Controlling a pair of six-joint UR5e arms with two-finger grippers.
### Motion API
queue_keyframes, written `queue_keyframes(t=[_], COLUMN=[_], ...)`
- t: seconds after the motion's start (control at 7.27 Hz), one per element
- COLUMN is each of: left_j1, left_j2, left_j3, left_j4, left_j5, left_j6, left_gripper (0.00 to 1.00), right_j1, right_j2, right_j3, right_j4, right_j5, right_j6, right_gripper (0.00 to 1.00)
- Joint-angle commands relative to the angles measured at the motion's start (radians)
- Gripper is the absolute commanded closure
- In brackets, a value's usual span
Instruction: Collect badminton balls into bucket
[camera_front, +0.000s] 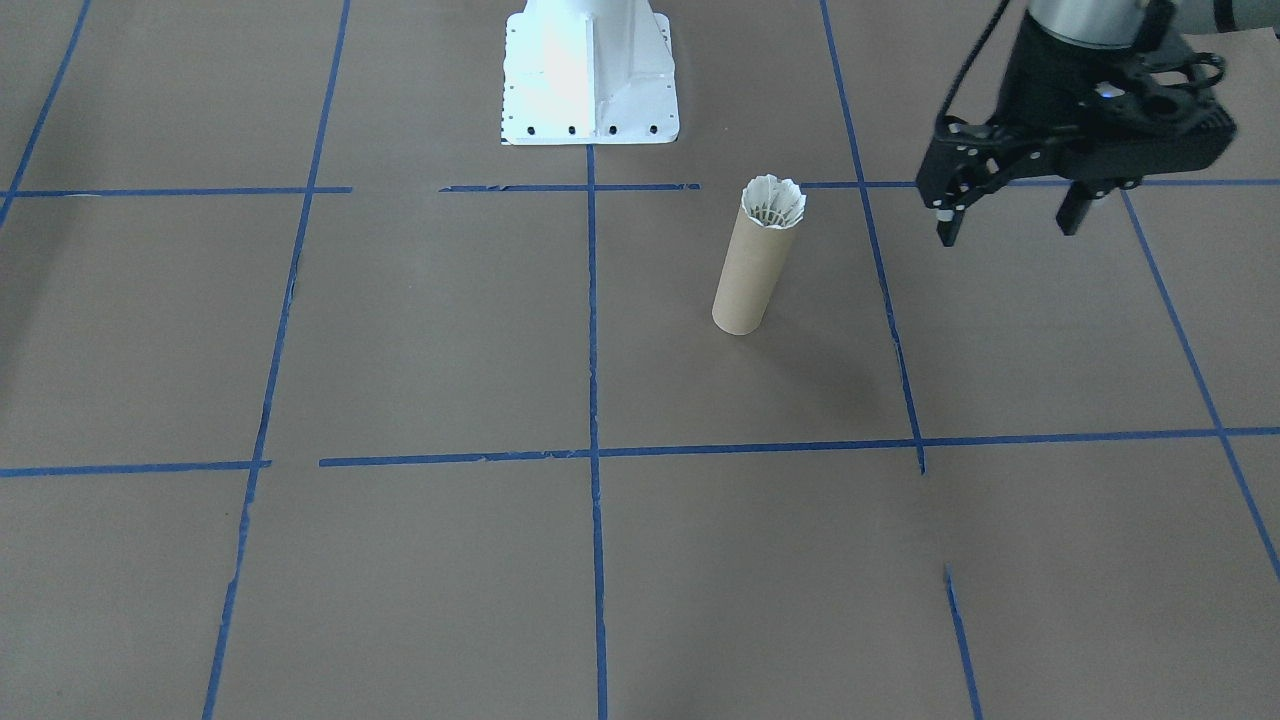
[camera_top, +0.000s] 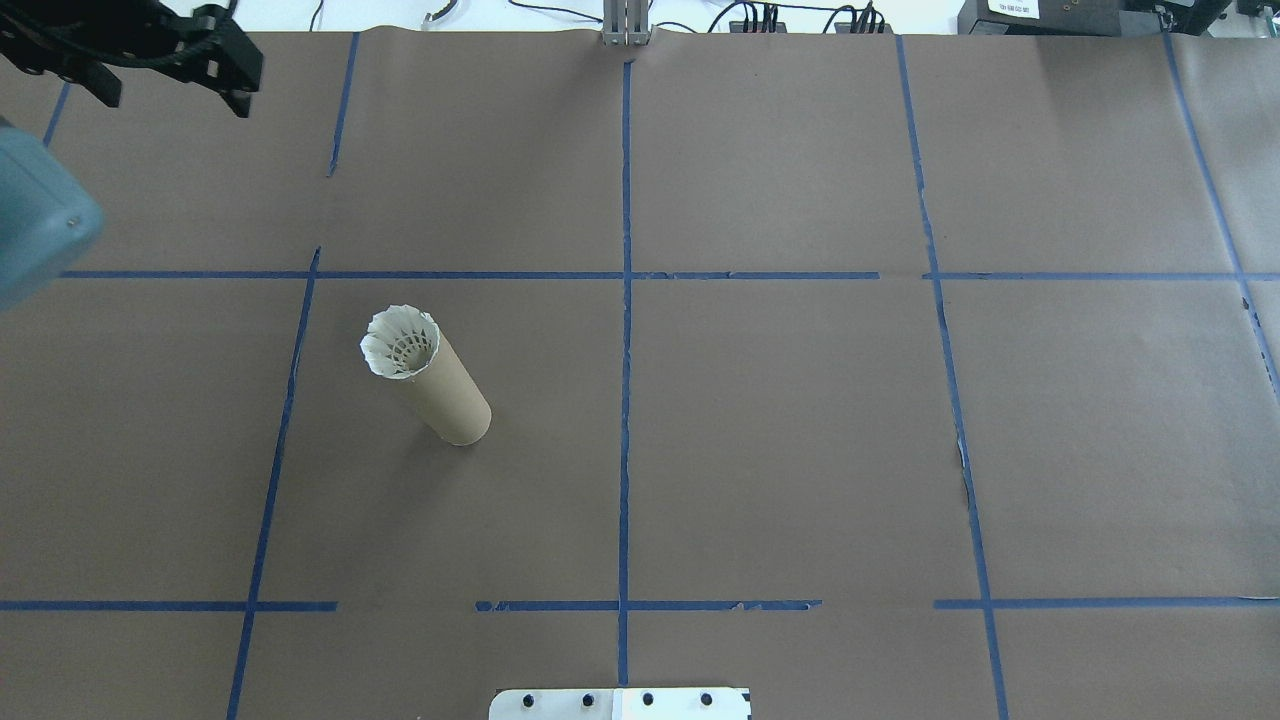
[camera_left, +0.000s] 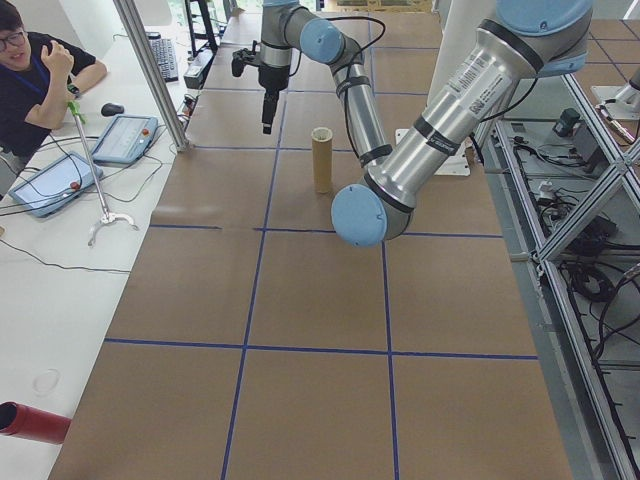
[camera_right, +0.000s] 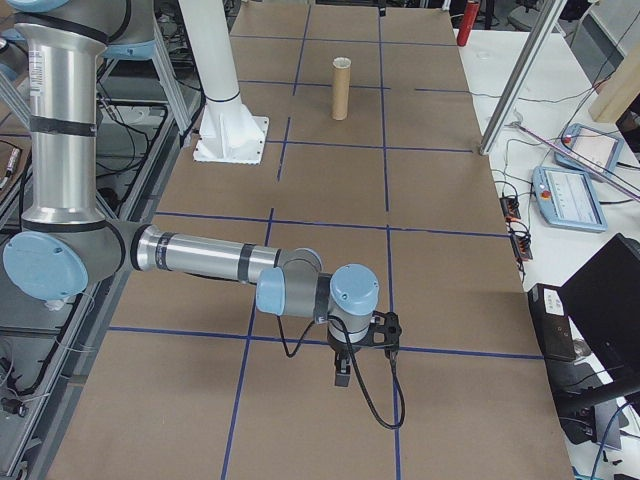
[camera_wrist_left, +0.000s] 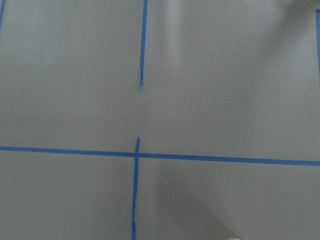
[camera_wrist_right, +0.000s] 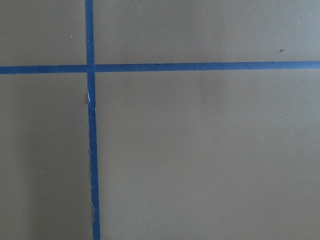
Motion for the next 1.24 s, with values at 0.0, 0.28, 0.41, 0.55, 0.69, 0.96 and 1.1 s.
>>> queue_keyframes(t=[0.0, 0.28, 0.41, 0.55, 0.69, 0.96, 1.1], left_j1=[-0.2, -0.345, -0.404, -0.46, -0.483, -0.485, -0.485], left_j2=[0.119, 0.24, 0.341, 0.423, 0.492, 0.584, 0.629], left_j3=[0.064, 0.141, 0.184, 0.262, 0.345, 0.419, 0.427], left_j4=[-0.033, -0.075, -0.191, -0.296, -0.385, -0.467, -0.472], left_j5=[-0.061, -0.097, -0.152, -0.179, -0.219, -0.273, -0.273], left_j6=[0.351, 0.589, 0.671, 0.743, 0.78, 0.762, 0.762], left_gripper=[0.0, 0.0, 0.0, 0.0, 0.0, 0.0, 0.0], right_j1=[0.0, 0.0, 0.0, 0.0, 0.0, 0.0, 0.0], right_j2=[0.0, 0.0, 0.0, 0.0, 0.0, 0.0, 0.0], right_j3=[0.0, 0.0, 0.0, 0.0, 0.0, 0.0, 0.0], right_j4=[0.0, 0.0, 0.0, 0.0, 0.0, 0.0, 0.0], right_j5=[0.0, 0.0, 0.0, 0.0, 0.0, 0.0, 0.0], right_j6=[0.0, 0.0, 0.0, 0.0, 0.0, 0.0, 0.0], right_gripper=[0.0, 0.0, 0.0, 0.0, 0.0, 0.0, 0.0])
